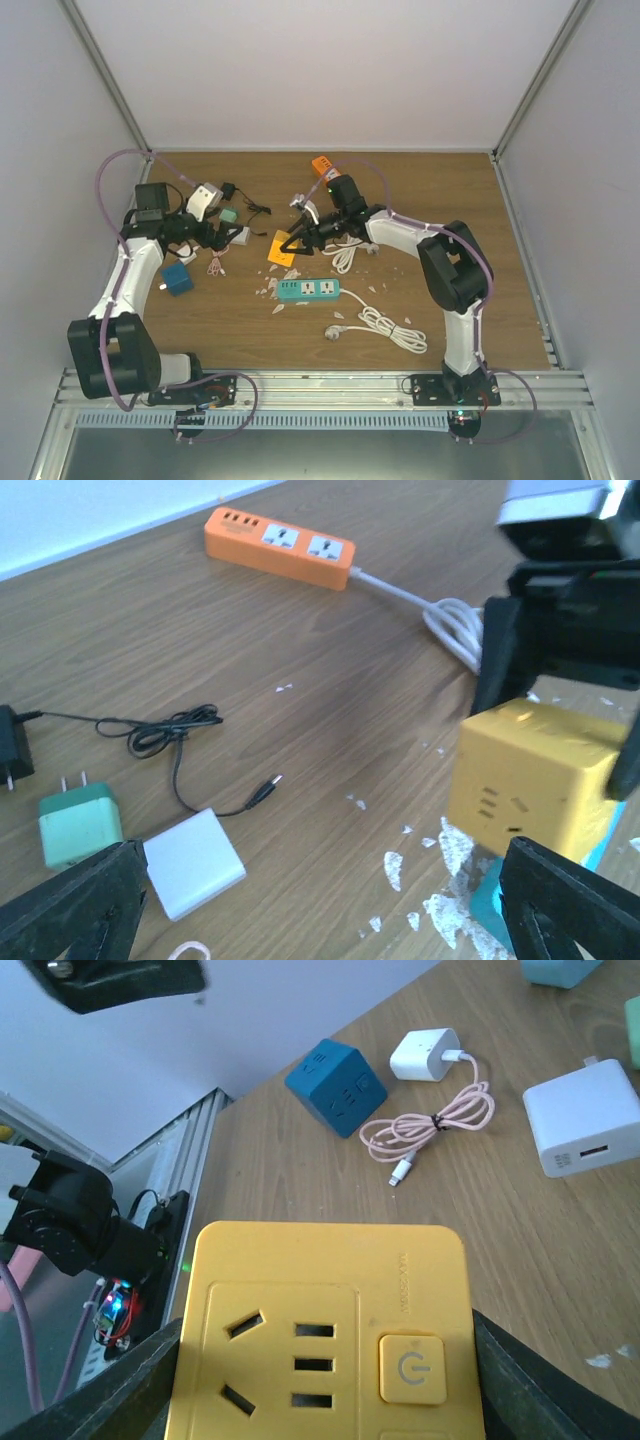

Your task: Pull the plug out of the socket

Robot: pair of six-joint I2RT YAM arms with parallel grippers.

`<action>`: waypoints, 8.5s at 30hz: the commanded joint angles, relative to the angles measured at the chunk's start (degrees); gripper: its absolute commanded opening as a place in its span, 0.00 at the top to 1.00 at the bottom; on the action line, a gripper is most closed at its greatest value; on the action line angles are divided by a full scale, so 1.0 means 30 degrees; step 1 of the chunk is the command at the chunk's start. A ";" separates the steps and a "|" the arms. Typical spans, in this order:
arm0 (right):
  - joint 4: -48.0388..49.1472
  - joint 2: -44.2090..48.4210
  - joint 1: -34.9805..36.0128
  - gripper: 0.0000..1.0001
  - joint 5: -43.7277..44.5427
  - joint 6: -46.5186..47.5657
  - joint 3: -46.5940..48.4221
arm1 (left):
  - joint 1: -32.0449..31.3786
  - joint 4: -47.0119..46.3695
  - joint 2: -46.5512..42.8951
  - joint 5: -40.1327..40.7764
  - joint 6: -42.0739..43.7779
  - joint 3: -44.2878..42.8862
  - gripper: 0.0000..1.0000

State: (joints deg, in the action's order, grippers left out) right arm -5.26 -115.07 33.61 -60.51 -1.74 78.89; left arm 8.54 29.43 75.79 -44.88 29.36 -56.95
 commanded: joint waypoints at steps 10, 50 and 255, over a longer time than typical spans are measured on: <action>0.8473 -0.0957 0.0011 0.80 0.1151 -1.0508 -0.0397 | -0.3415 -0.0843 -0.2174 0.0512 0.1176 0.2086 0.03; 1.6523 -0.0102 0.0520 0.82 0.2791 -2.2266 -0.5041 | -0.9083 -0.2640 0.2393 0.8357 -0.1192 -0.0190 0.14; -0.9347 0.0957 -1.3498 0.00 0.8032 0.8405 0.8718 | -0.2073 0.3822 0.1691 0.3958 -0.2046 -0.7374 0.01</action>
State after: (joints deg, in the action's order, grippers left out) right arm -31.55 -120.57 -6.22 -30.33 23.57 111.02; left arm -0.84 42.96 79.42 -30.89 25.43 -74.65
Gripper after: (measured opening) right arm 0.995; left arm 0.990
